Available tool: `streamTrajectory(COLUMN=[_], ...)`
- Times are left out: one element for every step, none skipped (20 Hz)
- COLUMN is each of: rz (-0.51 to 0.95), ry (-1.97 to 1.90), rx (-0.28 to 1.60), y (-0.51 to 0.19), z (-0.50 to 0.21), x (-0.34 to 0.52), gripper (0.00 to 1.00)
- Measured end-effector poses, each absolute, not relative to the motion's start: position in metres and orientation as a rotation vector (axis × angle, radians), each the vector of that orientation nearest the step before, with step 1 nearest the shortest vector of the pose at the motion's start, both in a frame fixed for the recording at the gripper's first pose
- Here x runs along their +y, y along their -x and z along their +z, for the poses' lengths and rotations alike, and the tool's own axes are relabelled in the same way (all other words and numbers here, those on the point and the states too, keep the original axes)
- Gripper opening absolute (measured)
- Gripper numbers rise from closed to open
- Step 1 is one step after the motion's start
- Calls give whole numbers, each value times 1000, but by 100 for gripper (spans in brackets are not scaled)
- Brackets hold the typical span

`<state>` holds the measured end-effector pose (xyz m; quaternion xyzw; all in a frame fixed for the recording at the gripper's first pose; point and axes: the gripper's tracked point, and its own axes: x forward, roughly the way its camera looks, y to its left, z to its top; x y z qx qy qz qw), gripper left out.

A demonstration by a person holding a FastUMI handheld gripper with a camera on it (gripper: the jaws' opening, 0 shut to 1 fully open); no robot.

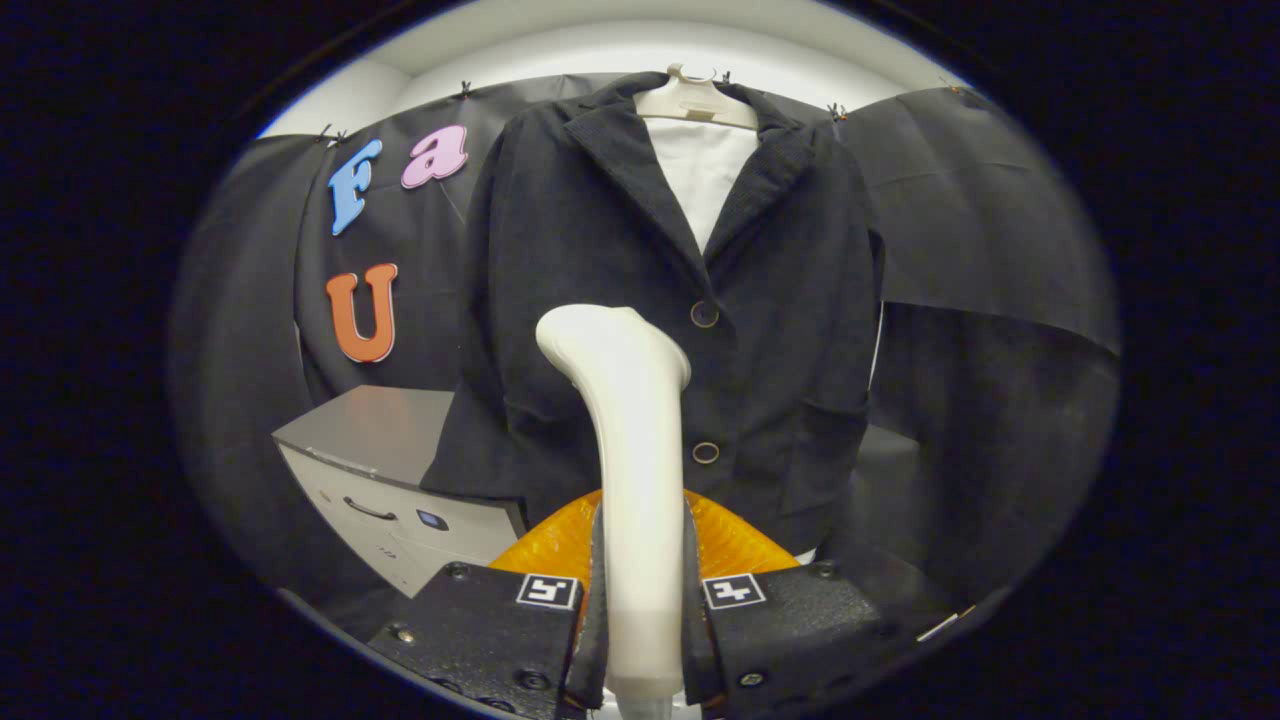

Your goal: Iron the clothes twice with a garment steamer, once on the left side and once on the right side.

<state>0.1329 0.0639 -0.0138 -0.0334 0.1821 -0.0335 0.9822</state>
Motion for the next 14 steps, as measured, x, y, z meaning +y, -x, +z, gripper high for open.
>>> streamTrajectory(rz=[-66, -63, -62, -62, -63, -65, -66, -67, -67, -66, -65, -66, -67, -66], ry=[73, 79, 86, 92, 96, 100, 102, 106, 108, 108, 108, 110, 112, 112], rx=[378, 390, 401, 412, 419, 426, 434, 444, 453, 465, 480, 496, 515, 536], y=[-130, -129, -127, -125, -124, -123, -122, -122, -120, -118, -116, -115, -112, -109], z=[-20, -26, -32, -37, -42, -45, -50, -55, -60, -67, -75, -84, -93, -101], x=[64, 63, 63, 61, 59, 57, 56, 55, 54, 53, 51, 50, 48, 46], gripper=[33, 32, 32, 32, 32, 32, 32, 32, 32, 32, 32, 32, 33, 33])
